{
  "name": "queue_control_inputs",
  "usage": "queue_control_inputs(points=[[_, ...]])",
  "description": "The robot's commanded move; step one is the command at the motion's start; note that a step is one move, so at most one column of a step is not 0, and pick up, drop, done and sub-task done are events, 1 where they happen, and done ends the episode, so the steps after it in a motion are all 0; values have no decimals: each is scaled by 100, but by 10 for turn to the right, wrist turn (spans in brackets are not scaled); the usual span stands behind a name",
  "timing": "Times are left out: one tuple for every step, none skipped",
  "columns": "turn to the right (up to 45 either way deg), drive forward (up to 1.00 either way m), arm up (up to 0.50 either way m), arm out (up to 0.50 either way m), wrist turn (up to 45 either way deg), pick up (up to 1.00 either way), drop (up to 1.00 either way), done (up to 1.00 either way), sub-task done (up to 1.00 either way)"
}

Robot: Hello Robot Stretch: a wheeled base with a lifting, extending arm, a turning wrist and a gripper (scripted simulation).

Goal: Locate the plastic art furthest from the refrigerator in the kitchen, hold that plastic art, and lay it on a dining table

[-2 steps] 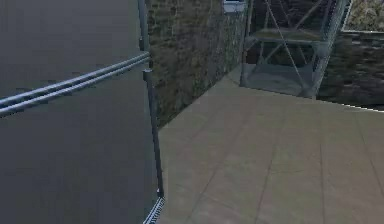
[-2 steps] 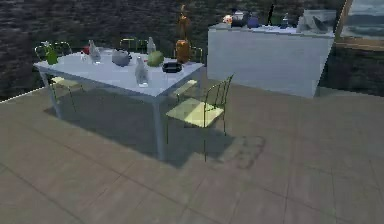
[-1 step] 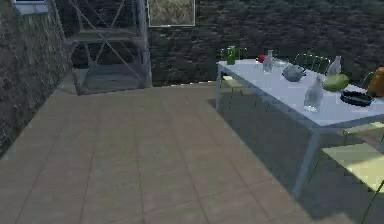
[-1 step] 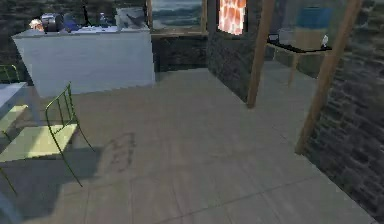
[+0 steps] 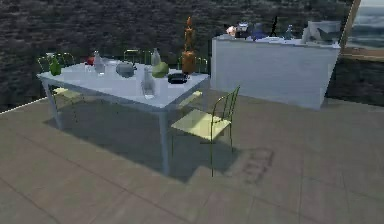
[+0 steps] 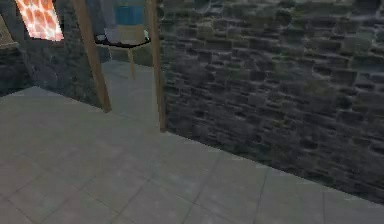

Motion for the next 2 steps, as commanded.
queue_control_inputs(points=[[360, 0, 0, 0, 0, 0, 0, 0, 0], [0, 100, 0, 0, 0, 0, 0, 0, 0]])
